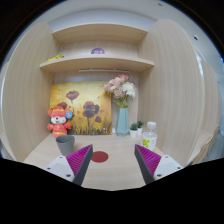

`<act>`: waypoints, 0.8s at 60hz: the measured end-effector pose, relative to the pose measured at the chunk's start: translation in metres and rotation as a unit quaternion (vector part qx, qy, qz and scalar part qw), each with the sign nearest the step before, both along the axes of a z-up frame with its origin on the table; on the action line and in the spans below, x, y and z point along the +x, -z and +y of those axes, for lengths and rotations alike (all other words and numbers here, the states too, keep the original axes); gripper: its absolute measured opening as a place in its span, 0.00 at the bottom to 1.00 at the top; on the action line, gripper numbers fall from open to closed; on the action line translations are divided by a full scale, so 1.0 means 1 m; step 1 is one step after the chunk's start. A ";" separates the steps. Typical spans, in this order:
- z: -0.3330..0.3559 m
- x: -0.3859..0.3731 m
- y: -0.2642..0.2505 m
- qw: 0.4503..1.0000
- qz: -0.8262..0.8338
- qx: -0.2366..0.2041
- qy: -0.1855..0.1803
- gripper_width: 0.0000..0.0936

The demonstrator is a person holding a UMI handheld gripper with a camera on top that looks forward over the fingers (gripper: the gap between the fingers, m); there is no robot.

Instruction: Pour water

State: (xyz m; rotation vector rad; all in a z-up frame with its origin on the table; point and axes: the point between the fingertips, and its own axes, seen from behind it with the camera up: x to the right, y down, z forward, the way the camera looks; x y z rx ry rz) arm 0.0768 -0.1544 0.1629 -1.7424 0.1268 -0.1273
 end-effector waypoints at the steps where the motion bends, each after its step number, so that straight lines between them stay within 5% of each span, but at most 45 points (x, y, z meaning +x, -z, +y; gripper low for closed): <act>1: 0.000 0.002 0.002 1.000 -0.002 -0.001 0.000 0.93; 19: 0.002 0.094 0.070 1.000 -0.016 -0.007 0.018 0.92; 48: 0.100 0.181 0.070 0.999 -0.044 0.010 0.010 0.91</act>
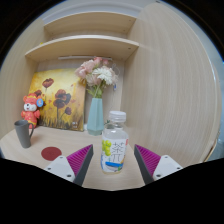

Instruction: Pour water

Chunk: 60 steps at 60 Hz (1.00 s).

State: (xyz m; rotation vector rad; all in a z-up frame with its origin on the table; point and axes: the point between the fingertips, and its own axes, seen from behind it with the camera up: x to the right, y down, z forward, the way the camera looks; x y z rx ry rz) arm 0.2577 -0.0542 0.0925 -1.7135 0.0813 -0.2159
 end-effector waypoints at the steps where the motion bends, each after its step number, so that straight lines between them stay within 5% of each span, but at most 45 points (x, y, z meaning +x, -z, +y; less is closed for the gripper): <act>1: 0.004 0.002 0.000 1.000 -0.002 0.000 0.000 0.91; 16: 0.049 0.013 0.009 0.999 0.033 -0.002 -0.010 0.81; 24: 0.059 0.011 0.010 0.999 0.047 0.005 -0.017 0.59; 38: 0.060 0.009 0.010 1.000 0.029 -0.003 -0.005 0.40; 52: 0.062 0.001 0.003 1.000 -0.009 -0.013 0.000 0.40; 60: 0.069 -0.039 -0.027 0.991 -0.130 -0.014 -0.026 0.40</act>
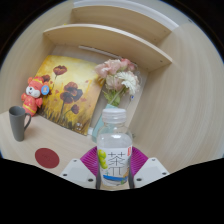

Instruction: Pour water

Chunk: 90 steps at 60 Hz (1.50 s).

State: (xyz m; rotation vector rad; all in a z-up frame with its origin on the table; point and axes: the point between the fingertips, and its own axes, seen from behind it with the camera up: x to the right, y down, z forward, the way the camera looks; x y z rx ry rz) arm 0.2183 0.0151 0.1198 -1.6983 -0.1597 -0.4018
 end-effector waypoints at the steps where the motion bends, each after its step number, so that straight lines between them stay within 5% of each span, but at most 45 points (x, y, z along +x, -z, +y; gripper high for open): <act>1: 0.001 -0.006 -0.005 1.000 -0.023 0.000 -0.003 0.40; 14: 0.018 -0.104 -0.052 0.948 -0.312 0.009 -0.057 0.40; 31: 0.040 -0.206 -0.073 0.787 -0.608 0.045 -0.097 0.40; 53: 0.047 -0.272 -0.074 0.546 -0.824 0.093 -0.119 0.40; 63: 0.046 -0.284 -0.066 0.484 -0.860 0.103 -0.126 0.40; 76: 0.042 -0.284 -0.082 0.541 -0.825 0.117 -0.116 0.40; 90: 0.038 -0.244 -0.148 0.806 -0.572 0.126 -0.084 0.40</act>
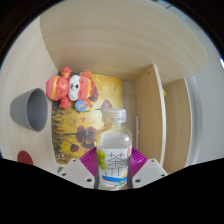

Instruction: Pour water

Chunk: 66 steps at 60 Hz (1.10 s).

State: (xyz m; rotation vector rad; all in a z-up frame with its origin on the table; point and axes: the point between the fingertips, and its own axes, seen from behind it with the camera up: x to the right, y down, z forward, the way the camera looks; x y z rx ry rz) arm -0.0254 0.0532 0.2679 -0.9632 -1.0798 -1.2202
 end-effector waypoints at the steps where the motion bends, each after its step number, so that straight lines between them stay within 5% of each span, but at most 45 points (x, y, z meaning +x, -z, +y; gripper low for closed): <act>1: -0.001 0.004 -0.004 0.999 0.034 -0.003 0.000 0.40; 11: -0.005 0.049 -0.008 0.923 0.380 -0.054 -0.007 0.42; 25: -0.003 0.073 0.085 0.733 0.664 -0.147 -0.020 0.42; 47: 0.006 0.065 0.186 0.684 0.699 -0.209 0.008 0.42; 66: 0.005 0.067 0.187 0.687 0.699 -0.200 0.013 0.53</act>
